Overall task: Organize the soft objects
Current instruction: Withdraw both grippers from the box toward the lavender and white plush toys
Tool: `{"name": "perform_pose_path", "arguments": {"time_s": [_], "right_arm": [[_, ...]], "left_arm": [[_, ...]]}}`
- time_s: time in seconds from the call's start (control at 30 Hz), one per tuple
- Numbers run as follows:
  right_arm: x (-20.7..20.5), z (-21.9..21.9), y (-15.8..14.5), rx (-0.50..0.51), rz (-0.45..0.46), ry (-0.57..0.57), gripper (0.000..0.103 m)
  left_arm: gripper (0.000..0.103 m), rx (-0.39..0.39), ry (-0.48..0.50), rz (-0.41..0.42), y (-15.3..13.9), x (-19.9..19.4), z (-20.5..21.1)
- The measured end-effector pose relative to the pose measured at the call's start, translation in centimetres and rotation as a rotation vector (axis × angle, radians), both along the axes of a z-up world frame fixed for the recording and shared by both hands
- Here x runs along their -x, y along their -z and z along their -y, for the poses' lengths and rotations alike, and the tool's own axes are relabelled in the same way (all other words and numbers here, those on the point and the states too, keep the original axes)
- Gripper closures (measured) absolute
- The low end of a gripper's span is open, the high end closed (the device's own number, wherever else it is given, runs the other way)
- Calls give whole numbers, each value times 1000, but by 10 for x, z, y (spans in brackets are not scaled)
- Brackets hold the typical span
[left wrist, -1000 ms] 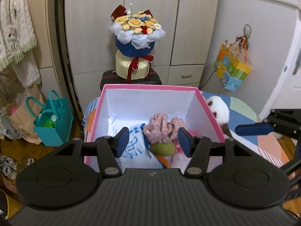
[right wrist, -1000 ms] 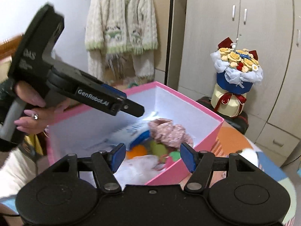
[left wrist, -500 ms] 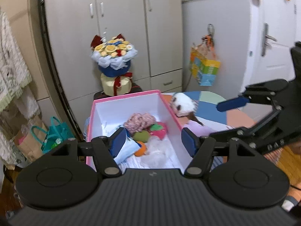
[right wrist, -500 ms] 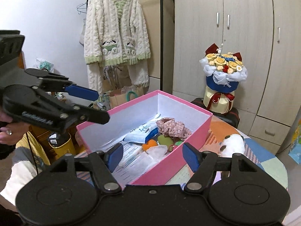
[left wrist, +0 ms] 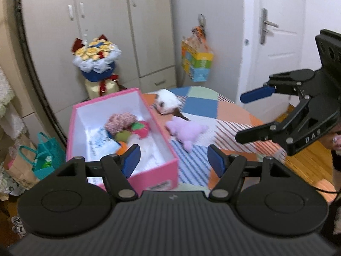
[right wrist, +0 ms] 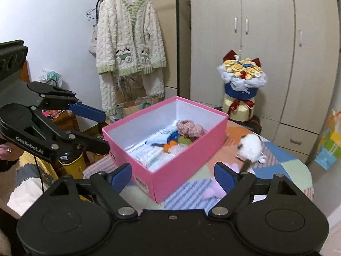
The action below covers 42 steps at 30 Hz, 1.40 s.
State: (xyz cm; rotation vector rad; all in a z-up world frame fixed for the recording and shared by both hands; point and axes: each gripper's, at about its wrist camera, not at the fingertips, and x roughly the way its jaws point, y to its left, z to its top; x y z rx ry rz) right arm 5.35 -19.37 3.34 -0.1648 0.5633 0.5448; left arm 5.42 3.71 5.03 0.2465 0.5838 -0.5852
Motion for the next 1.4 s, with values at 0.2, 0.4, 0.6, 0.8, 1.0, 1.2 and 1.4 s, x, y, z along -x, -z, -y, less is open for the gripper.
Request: {"name": "perform_pose_path", "arguments": {"time_s": [0.2, 0.4, 0.6, 0.8, 1.0, 1.2, 1.4], "right_arm": [[17, 28, 15, 28, 1, 25, 13], [18, 55, 32, 30, 1, 12, 13], [6, 72, 51, 35, 13, -22, 13], [-19, 86, 74, 25, 46, -34, 13], [-53, 88, 107, 76, 51, -90, 13], [-94, 86, 128, 83, 8, -137, 13], [-123, 71, 145, 176, -30, -249, 13]], "left_arm": [[34, -12, 70, -47, 12, 3, 34], [34, -3, 111, -73, 24, -4, 72], [34, 0, 93, -77, 36, -21, 110], [34, 14, 49, -116, 57, -46, 136], [34, 2, -55, -99, 81, -72, 157], [36, 10, -134, -86, 104, -96, 167], [42, 42, -218, -82, 124, -122, 165]]}}
